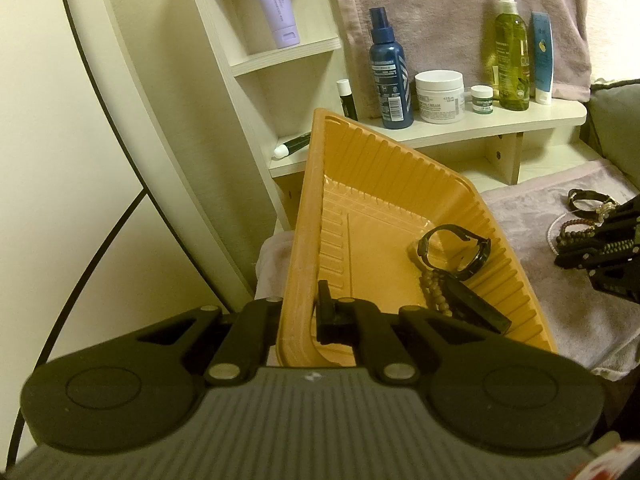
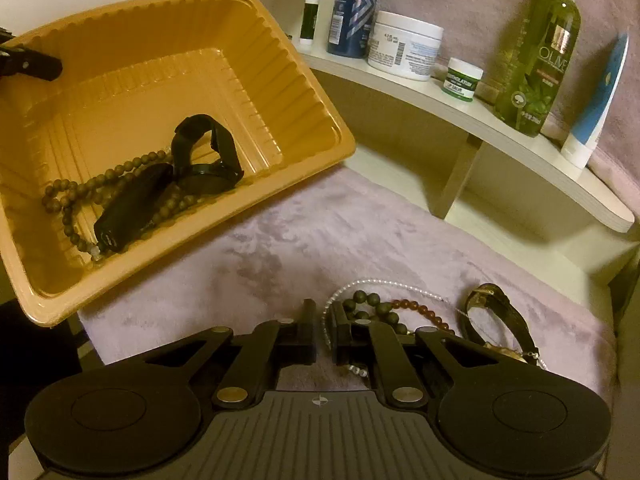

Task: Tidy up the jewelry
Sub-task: 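Grasp the white pearl necklace from the pile with the right gripper, then lift the pearl necklace into the orange tray and open the right gripper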

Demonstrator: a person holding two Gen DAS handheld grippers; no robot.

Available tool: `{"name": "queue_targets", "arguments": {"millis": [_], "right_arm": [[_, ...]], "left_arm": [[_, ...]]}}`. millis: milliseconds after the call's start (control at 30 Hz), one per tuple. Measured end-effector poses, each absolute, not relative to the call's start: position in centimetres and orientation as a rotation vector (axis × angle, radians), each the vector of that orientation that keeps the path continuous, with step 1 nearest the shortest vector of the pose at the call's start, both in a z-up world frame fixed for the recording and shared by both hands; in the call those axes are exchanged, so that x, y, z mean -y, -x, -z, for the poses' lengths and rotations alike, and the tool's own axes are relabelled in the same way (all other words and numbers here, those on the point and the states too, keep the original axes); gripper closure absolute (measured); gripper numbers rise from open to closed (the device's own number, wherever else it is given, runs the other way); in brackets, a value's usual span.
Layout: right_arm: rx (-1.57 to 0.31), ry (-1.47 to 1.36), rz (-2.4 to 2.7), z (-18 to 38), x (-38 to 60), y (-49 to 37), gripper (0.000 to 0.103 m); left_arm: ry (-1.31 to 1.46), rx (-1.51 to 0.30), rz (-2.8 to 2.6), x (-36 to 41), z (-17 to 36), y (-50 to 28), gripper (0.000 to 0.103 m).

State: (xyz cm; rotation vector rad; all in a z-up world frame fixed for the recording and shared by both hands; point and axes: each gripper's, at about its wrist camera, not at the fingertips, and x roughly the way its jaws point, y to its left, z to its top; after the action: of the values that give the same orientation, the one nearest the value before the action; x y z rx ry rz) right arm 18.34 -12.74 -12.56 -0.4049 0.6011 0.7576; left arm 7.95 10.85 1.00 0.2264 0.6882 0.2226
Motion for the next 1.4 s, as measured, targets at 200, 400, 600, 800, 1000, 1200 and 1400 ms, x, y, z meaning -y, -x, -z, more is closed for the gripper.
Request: {"name": "queue_targets", "arguments": {"millis": [200,400,600,800,1000,1200,1400], "right_arm": [[-0.558,0.259,-0.723,10.6,14.3,-17.1,0.101],[-0.42,0.141,-0.668,4.4,17.7,-16.2,0.101],[-0.301,0.101,-0.632,-1.5,21.0,-15.9,0.101],[-0.237,0.095,-0.645,-5.1,22.4,-15.4,0.101],[-0.208,0.079,-0.727,-7.1,20.3,-14.9,0.101],[-0.217,0.013,-0.888,-7.8,15.6,-14.0,0.101],[-0.232,-0.026,-0.999,-7.4,9.8,-13.5,0.101]], "left_arm": [[-0.226,-0.688,-0.22,-10.8,-1.1,-8.0,0.099],[-0.229,-0.687,-0.218,-10.8,-1.2,-8.1,0.099],[-0.229,-0.686,-0.217,-10.7,-1.2,-8.0,0.099],[-0.231,-0.686,-0.217,-10.8,-1.2,-8.0,0.099],[-0.233,-0.684,-0.213,-10.7,-1.3,-8.0,0.099],[-0.24,-0.684,-0.209,-10.6,-1.3,-8.0,0.099],[-0.235,-0.683,-0.208,-10.6,-1.3,-8.0,0.099]]}}
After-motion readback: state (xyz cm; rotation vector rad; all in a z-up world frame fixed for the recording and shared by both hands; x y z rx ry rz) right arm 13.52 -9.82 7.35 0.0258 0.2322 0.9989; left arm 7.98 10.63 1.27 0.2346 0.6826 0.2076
